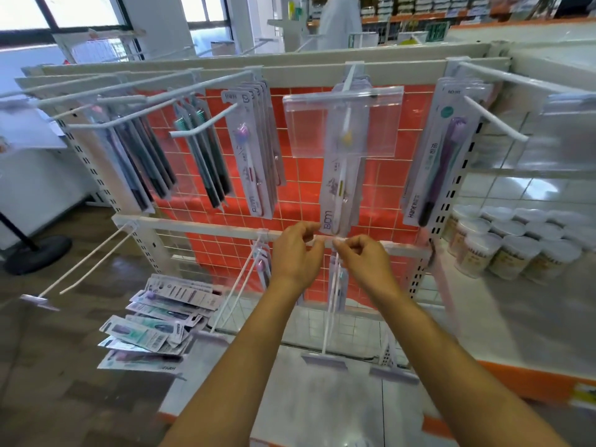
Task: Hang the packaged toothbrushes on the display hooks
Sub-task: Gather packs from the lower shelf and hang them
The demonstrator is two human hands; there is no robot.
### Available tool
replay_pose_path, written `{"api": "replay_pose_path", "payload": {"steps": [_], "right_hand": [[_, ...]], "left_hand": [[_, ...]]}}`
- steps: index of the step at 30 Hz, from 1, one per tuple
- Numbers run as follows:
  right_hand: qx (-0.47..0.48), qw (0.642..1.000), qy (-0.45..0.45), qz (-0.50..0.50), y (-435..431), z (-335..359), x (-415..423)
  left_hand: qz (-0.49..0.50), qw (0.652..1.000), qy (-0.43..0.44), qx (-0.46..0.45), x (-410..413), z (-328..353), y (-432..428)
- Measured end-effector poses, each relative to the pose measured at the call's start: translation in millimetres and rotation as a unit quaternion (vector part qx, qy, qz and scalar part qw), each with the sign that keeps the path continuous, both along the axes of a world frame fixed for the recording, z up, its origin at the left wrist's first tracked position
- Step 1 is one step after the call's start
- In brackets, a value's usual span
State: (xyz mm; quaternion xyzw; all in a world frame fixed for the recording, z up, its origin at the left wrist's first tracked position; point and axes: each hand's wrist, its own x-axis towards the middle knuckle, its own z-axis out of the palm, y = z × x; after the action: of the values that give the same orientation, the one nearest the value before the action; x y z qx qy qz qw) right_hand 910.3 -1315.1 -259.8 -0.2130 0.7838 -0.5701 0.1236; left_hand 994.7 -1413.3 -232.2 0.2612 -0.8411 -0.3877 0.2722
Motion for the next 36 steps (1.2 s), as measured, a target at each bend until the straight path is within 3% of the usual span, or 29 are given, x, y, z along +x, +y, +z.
{"api": "replay_pose_path", "payload": {"steps": [5, 15, 27, 36], "right_hand": [[0.101, 0.991, 0.035, 0.081, -4.8, -11.2, 20.2], [0.225, 0.957, 0.107, 0.151, -48.3, -11.3, 67.8], [0.243, 0.946, 0.168, 0.136, -161.3, -14.3, 161.0], [0.309, 0.895, 0.275, 0.166, -223.1, -39.4, 211.6]], "left_hand": [[-0.013, 0.992, -0.093, -0.084, 16.4, -12.4, -5.7], [-0.021, 0.967, -0.174, -0.187, 73.6, -28.4, -47.9], [-0.045, 0.932, -0.241, -0.267, 154.0, -52.4, -172.0], [-0.049, 0.909, -0.291, -0.293, 201.5, -72.3, -229.3]]}}
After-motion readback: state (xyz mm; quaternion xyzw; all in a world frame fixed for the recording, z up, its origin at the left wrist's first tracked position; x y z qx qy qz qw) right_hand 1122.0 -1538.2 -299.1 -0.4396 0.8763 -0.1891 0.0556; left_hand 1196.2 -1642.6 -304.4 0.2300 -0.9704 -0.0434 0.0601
